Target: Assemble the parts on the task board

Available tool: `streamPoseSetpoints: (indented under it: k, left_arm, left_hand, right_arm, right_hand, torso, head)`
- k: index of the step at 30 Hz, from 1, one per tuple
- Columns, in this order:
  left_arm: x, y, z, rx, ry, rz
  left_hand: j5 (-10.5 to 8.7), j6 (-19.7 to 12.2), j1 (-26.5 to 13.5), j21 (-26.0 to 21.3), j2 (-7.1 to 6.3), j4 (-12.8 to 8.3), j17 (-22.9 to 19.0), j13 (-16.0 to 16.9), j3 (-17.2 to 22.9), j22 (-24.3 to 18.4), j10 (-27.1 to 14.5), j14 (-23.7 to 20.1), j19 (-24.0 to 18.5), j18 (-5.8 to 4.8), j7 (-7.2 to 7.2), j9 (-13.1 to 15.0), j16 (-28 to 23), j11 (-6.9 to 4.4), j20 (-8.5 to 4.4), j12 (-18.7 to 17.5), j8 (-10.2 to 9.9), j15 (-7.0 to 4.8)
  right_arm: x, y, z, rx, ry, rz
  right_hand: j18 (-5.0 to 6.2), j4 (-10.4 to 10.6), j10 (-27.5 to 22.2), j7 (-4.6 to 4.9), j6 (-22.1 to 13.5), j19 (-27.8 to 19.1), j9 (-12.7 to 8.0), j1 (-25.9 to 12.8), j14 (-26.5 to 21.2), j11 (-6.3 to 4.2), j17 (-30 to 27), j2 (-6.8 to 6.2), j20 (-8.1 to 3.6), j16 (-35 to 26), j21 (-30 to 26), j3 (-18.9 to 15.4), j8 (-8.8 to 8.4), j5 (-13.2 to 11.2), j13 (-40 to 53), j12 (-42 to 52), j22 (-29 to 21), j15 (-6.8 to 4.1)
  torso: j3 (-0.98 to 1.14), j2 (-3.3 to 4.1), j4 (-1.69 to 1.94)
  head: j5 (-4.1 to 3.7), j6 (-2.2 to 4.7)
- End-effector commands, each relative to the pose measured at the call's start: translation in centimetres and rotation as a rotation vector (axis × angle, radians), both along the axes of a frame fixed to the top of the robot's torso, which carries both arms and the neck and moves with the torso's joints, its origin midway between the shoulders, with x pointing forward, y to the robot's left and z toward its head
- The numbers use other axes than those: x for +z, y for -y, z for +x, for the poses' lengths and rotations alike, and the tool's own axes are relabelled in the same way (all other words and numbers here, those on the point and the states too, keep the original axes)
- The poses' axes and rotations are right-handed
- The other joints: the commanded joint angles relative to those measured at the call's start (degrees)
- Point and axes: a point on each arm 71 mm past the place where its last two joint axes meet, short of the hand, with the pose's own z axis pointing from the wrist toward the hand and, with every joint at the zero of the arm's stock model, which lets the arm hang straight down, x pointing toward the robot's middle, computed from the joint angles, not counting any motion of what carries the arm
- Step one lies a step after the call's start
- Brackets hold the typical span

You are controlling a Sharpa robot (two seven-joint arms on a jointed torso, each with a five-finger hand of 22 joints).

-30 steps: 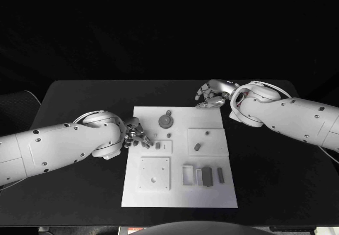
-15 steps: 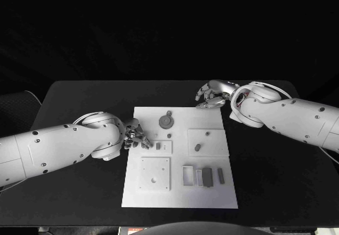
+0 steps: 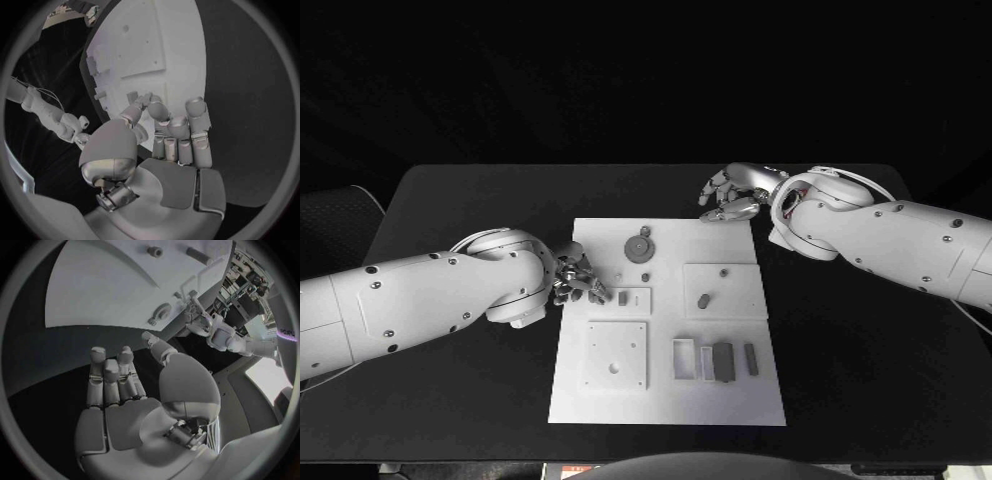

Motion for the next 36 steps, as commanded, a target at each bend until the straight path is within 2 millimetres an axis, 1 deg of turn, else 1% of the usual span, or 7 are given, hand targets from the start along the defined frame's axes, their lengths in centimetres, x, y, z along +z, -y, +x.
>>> streamPoseSetpoints:
  k: [1, 7, 15, 36]
  left_arm:
    - [-0.29, 0.15, -0.19, -0.009, -0.022, -0.004]
    - [-0.28, 0.02, -0.14, -0.006, -0.018, 0.001]
    - [-0.30, -0.10, -0.11, -0.010, -0.018, 0.008]
    - [-0.44, -0.13, -0.05, -0.023, -0.031, 0.014]
  left_hand:
    - [0.23, -0.1, 1.1, 0.1, 0.97, -0.5, 0.1, -0.1, 0.2, 1.1, -0.4, -0.2, -0.3, 0.98, 0.13, 0.0, 0.3, -0.14, 0.06, 0.3, 0.2, -0.33]
    - [0.17, -0.1, 1.4, 0.2, 1.10, -1.2, 0.1, -0.1, 0.1, 1.1, -0.4, -0.2, -0.3, 0.99, 0.13, 0.0, 0.3, -0.14, 0.07, 0.3, 0.2, -0.32]
    - [0.14, -0.1, 2.6, 0.2, 1.71, -2.6, 0.1, -0.3, 0.3, 1.1, -0.5, -0.2, -0.2, 0.99, 0.15, 0.0, 0.3, -0.12, 0.11, 0.4, 0.3, -0.29]
    - [0.06, -0.1, 3.1, 0.2, 1.90, -3.2, 0.1, -0.3, 0.4, 1.1, -0.5, -0.2, -0.2, 0.95, 0.18, -0.1, 0.4, -0.09, 0.17, 0.5, 0.3, -0.26]
  right_arm:
    - [-0.06, -0.09, -0.04, 0.011, -0.006, -0.001]
    - [-0.06, -0.12, -0.04, 0.012, -0.007, -0.001]
    - [-0.07, -0.13, -0.05, 0.013, -0.008, -0.002]
    - [-0.08, -0.22, -0.07, 0.015, -0.009, -0.002]
  right_hand:
    - [0.65, 0.1, -0.2, 0.48, 0.1, 0.2, -0.1, -0.1, 0.4, 0.03, 0.0, 0.59, -0.05, -0.3, -0.2, -0.1, -0.26, 0.3, -0.1, 0.2, 0.7, 0.07]
    - [0.65, 0.0, -0.2, 0.48, 0.1, 0.2, -0.1, -0.1, 0.4, 0.03, 0.0, 0.59, -0.05, -0.3, -0.2, -0.1, -0.26, 0.3, -0.1, 0.2, 0.7, 0.07]
    - [0.65, 0.0, -0.2, 0.48, 0.1, 0.2, -0.1, -0.1, 0.4, 0.03, 0.0, 0.59, -0.05, -0.3, -0.2, -0.1, -0.25, 0.3, -0.1, 0.3, 0.7, 0.07]
    - [0.65, 0.0, -0.2, 0.49, 0.0, 0.2, -0.1, -0.1, 0.4, 0.04, 0.0, 0.61, -0.05, -0.3, -0.2, -0.1, -0.25, 0.3, -0.1, 0.3, 0.7, 0.07]
  torso:
    - [0.01, 0.00, -0.01]
    - [0.02, 0.01, -0.02]
    - [0.00, 0.00, 0.00]
    - [0.02, 0.00, -0.02]
  head:
    - [-0.03, 0.00]
    - [0.00, 0.03]
    - [0.03, 0.07]
    - [0.06, 0.13]
